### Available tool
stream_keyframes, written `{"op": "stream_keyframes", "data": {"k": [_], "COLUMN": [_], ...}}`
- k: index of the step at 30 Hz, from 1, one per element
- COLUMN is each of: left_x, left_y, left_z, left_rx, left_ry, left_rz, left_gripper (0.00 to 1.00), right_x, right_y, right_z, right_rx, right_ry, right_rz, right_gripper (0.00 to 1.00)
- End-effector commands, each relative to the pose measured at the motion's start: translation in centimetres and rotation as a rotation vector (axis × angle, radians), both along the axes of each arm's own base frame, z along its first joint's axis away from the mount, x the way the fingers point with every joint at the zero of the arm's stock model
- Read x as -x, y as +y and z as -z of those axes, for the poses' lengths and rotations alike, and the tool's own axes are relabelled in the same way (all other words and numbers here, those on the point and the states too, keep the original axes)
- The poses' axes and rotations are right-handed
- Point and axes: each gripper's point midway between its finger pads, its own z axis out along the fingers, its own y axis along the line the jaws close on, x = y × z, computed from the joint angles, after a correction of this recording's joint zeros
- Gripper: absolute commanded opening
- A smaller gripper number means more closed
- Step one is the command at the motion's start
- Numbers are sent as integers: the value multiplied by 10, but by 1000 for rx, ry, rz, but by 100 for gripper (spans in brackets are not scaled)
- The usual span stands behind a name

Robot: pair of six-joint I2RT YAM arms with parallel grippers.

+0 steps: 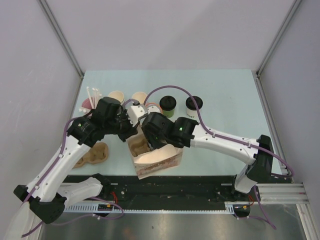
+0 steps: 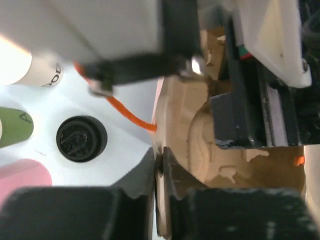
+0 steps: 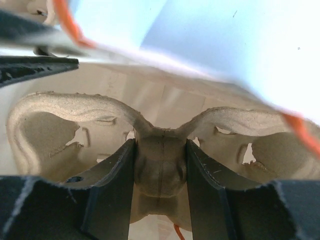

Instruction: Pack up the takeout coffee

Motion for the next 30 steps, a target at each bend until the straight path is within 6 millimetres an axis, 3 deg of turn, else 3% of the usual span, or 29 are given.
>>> {"op": "stream_keyframes", "data": {"k": [1,6,12,18,21,25,30], "left_x": [12,21,28,33,32,19,-1], "left_y": [-7,-11,-15,-18,-19,-14,-4], "left_z": [-3,-5,-10,-11,-12,-12,-11], "left_rx": [46,67,94,108,116,97,82], "left_ry": [21,22,19,24,39,50,37], "left_rz": [56,104,132,151,140,27,-124], "left_gripper": [1,0,0,0,0,1,0], "right_x": [-15,-20,-39,-49,-43,-17,6], "right_y": [3,10,20,23,22,22,8], "right_z": [-42,-42,-49,-26,-9,4,-1], "right_rx": [-118,-136,-168,-126,-78,-51,-32], "right_ry": [-37,-27,-52,-30,-8,25,1], "right_rz": [52,55,76,97,96,50,66], "right_gripper": [15,15,11,8,6,0,0]}}
